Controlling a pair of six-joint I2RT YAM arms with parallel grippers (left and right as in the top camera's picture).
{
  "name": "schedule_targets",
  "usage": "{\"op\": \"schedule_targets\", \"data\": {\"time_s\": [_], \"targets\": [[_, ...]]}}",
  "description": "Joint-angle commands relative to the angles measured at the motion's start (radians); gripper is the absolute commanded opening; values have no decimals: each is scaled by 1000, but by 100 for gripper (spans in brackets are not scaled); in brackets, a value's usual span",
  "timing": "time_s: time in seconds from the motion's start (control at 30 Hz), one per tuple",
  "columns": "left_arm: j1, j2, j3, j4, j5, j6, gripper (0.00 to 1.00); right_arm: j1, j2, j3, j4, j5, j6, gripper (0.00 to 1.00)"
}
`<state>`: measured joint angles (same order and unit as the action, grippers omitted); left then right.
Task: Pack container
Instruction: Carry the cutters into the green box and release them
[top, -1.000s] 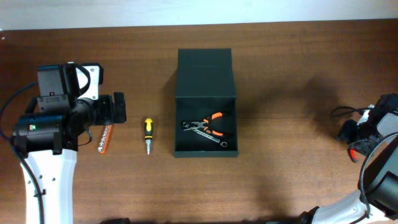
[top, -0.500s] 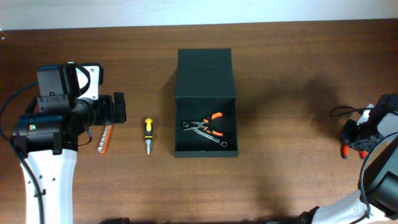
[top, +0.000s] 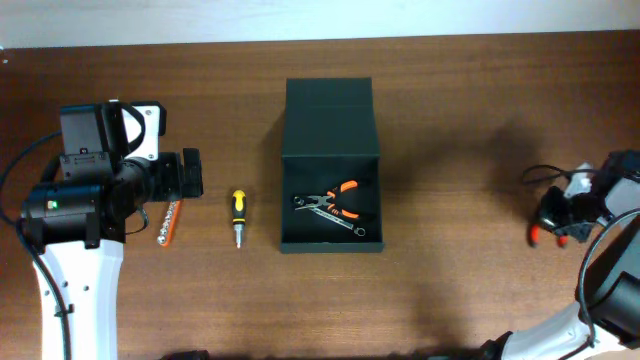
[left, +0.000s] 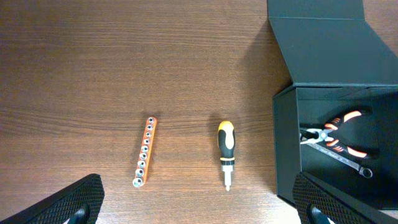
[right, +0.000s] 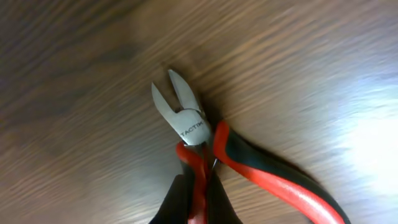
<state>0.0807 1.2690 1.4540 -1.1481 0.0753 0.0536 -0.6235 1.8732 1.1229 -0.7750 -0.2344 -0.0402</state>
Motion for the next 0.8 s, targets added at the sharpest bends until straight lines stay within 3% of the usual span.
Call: {"op": "schedule_targets", "data": {"time_s": [0.0, 0.37, 0.6, 0.77], "targets": [[-2, -7, 9, -1, 8, 16, 99, 131, -24, 126, -97, -132, -81, 4], [-2, -7, 9, -2, 7, 16, 99, 667, -81, 649, -420, -30, -348, 4], [-2, -7, 9, -1, 7, 16, 99, 1008, -69, 677, -423, 70, -453, 4], [-2, -7, 9, -1, 7, 16, 99, 1153, -11, 655, -415, 135, -469, 4]]}}
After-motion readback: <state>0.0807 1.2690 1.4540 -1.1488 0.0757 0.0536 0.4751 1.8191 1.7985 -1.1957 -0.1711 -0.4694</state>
